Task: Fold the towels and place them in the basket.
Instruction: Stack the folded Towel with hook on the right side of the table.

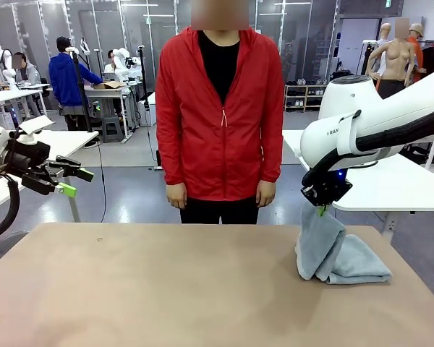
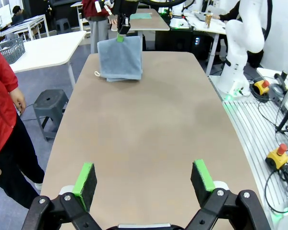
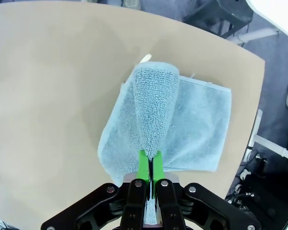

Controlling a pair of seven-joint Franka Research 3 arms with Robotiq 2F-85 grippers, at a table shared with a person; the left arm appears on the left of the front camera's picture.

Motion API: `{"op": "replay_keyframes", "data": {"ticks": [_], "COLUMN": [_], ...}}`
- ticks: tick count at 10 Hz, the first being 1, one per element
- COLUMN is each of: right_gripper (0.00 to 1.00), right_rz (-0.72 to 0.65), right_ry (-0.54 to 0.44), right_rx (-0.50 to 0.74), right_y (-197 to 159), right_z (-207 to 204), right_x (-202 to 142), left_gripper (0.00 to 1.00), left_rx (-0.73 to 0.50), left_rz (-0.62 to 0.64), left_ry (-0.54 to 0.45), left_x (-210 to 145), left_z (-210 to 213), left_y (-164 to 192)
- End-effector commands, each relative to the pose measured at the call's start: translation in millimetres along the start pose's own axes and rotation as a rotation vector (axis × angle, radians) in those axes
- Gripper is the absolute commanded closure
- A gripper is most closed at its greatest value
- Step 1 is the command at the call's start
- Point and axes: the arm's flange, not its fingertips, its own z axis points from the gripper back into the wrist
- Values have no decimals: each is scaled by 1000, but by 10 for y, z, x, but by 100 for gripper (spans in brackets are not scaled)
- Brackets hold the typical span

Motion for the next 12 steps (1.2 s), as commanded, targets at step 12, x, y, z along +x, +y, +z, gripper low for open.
{"op": "replay_keyframes", "data": {"ticks": [12], "right_gripper": [96], "right_rz": [78], "right_ry": [-14], "right_rx": [7], "right_y": [-301], "right_z": [-92], "right_x": [162], "left_gripper": [0], "left_rx": [2], "left_rz": [-1], "left_ry": [-4], "left_x": [17], "left_z": [2], "left_y": [-23]}}
